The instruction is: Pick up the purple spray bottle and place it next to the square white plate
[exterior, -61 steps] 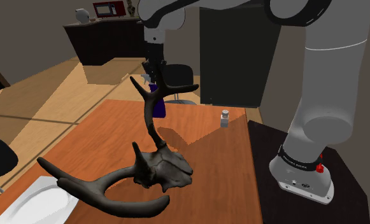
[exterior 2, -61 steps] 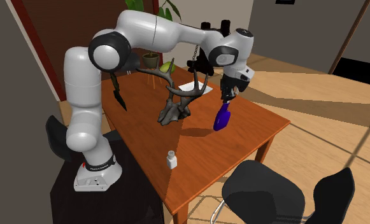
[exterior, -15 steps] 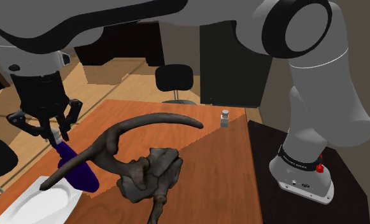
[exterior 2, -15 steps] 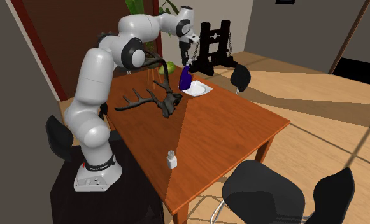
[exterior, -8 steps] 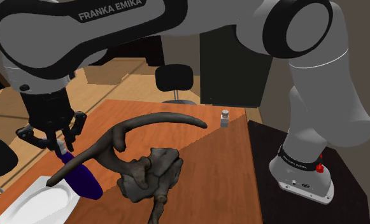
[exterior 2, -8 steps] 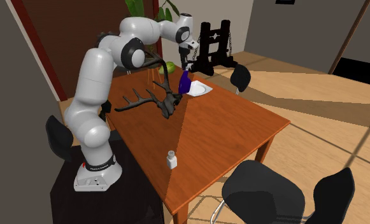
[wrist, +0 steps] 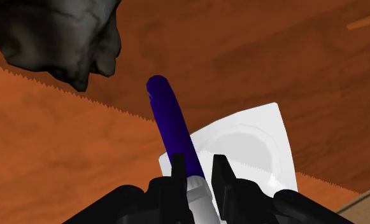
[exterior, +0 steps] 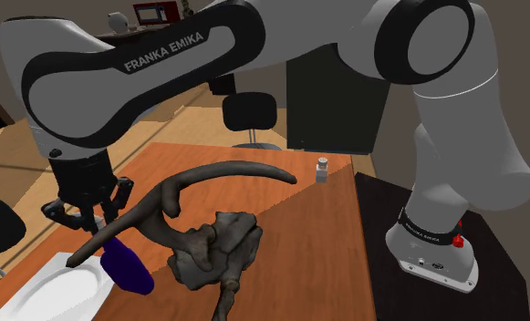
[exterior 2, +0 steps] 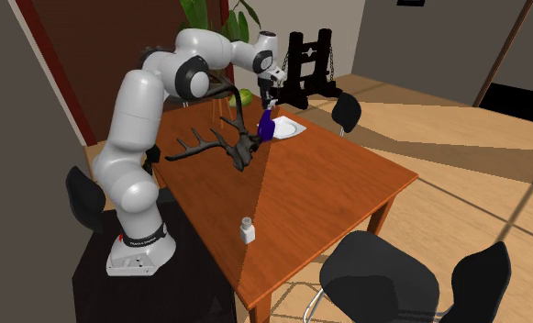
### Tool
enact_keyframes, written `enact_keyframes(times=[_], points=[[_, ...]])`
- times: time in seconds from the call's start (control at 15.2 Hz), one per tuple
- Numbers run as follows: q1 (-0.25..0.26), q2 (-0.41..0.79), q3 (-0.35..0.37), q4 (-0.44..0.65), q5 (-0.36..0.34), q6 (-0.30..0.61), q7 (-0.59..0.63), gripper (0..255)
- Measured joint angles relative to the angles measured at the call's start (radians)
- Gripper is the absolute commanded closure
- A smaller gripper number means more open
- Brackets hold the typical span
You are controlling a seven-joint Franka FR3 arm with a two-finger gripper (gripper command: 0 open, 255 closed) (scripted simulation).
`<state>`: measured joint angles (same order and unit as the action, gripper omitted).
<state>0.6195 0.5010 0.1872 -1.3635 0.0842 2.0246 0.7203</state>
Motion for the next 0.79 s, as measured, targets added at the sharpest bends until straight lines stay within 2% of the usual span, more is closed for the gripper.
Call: enact_keyframes(times=[0.46, 0.53, 0.79], points=[[-0.001, 0.003, 0.0, -0.012, 0.0, 0.015, -0.002, 255], [-0.001, 0.003, 0.0, -0.012, 0.0, 0.015, -0.002, 0], [-0.001, 0.003, 0.0, -0.012, 0.0, 0.016, -0.002, 0]])
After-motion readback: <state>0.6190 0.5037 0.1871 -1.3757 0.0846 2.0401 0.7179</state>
